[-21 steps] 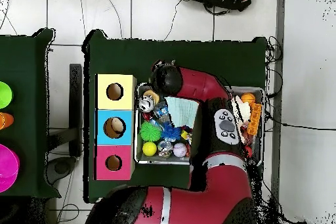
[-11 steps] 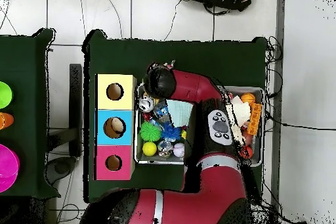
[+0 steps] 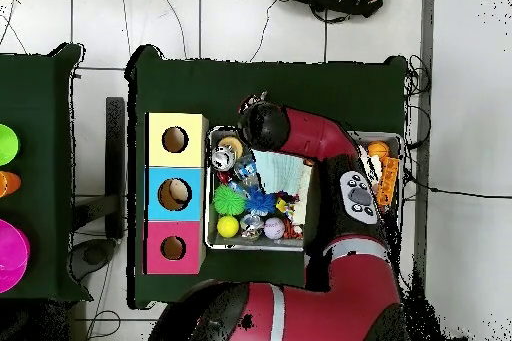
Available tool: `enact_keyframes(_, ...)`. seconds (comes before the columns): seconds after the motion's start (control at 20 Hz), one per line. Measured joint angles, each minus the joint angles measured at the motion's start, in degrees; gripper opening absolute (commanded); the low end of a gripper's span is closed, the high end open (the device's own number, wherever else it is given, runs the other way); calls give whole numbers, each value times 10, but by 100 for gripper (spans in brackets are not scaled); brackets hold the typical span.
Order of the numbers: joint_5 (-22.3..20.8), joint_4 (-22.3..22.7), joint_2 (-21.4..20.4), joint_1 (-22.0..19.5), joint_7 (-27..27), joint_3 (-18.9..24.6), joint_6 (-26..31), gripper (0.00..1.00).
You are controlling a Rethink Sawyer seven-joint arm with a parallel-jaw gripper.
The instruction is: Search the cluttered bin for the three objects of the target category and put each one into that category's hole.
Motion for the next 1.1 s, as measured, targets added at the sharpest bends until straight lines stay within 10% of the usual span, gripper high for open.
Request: enact_keyframes(1.1,0,-12,25,28,0,1,0,100)
